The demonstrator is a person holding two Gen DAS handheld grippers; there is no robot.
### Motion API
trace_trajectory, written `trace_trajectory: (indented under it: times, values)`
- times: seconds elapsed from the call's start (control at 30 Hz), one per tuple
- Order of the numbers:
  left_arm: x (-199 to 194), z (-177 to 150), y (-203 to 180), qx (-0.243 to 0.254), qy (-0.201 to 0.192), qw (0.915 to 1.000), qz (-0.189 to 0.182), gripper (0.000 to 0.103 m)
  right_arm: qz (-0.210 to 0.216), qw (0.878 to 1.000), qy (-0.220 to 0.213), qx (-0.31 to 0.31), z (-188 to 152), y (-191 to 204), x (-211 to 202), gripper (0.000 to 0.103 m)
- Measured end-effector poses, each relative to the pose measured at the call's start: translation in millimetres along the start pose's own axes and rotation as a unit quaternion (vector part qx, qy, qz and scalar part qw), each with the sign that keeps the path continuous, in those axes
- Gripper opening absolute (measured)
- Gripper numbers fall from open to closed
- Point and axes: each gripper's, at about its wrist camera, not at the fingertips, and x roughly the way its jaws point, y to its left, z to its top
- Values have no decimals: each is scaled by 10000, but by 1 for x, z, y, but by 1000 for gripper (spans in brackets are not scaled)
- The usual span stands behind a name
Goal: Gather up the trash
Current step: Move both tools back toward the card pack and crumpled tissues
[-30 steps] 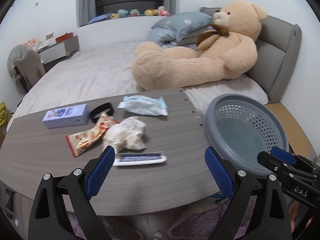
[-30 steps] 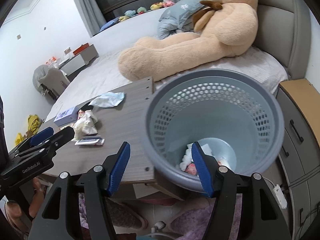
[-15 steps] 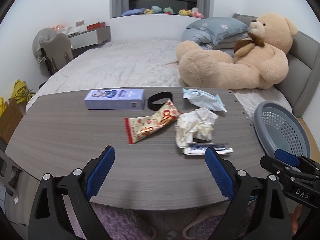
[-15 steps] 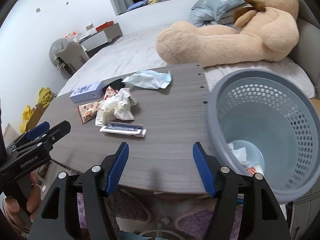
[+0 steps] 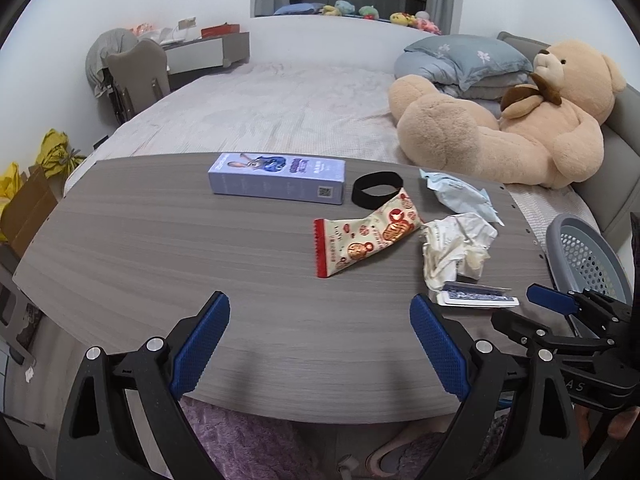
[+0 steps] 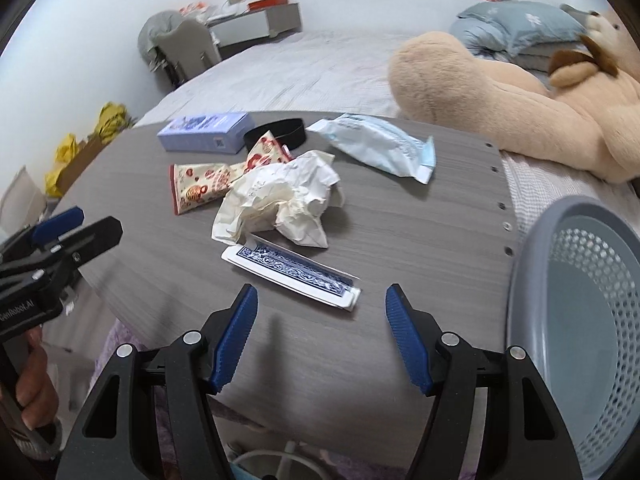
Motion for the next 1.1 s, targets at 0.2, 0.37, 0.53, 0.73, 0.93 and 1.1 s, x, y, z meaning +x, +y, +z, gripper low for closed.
trace_trajectory:
  times: [0.2, 0.37, 0.53, 0.73, 0.93, 1.1]
  values:
    - [9, 0, 11, -131, 89, 9998, 72, 90, -71, 9985, 148, -530, 10, 11, 16, 64]
    - [13, 0, 15, -186, 140, 9997, 69, 90, -103, 9971, 189, -726, 16, 13, 21, 64]
    - [15, 0, 15, -179, 173, 9997, 58, 90, -169, 9957, 184, -889, 18, 15, 24, 64]
    - [13, 0, 16, -187, 156, 9997, 61, 90, -145, 9949, 164, -985, 17, 19, 26, 60]
    - [11, 0, 17, -221, 131, 9996, 75, 90, -1, 9950, 215, -972, 13, 26, 20, 59]
    - [10, 1, 17, -226, 112, 9997, 75, 90, 341, 9957, 283, -808, 4, 34, 11, 59]
